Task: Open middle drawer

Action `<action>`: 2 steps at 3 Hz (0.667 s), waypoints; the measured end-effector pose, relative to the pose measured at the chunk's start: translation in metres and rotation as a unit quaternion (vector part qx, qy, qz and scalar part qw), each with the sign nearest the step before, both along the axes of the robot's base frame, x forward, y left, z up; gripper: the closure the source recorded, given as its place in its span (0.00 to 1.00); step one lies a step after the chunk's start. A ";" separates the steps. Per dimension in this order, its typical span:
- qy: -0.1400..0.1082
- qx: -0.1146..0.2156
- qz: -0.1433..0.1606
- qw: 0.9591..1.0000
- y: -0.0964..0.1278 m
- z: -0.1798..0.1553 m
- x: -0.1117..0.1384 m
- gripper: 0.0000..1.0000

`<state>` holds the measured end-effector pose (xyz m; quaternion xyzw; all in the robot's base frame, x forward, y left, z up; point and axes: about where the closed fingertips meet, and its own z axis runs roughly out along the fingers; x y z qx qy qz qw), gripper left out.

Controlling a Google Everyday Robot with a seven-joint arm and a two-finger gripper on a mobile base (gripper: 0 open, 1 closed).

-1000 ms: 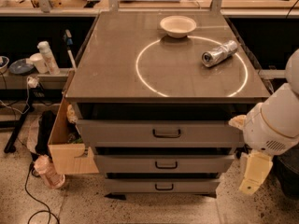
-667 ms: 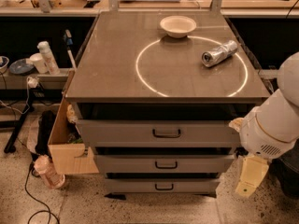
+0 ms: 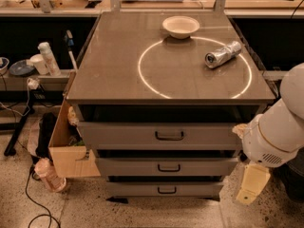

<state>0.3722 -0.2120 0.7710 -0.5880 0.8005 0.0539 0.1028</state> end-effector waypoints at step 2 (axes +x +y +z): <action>0.008 -0.008 -0.020 1.000 0.005 -0.043 0.001 0.00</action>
Offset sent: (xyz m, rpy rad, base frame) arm 0.0025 0.0074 -0.0626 -0.0194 0.0287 -0.0555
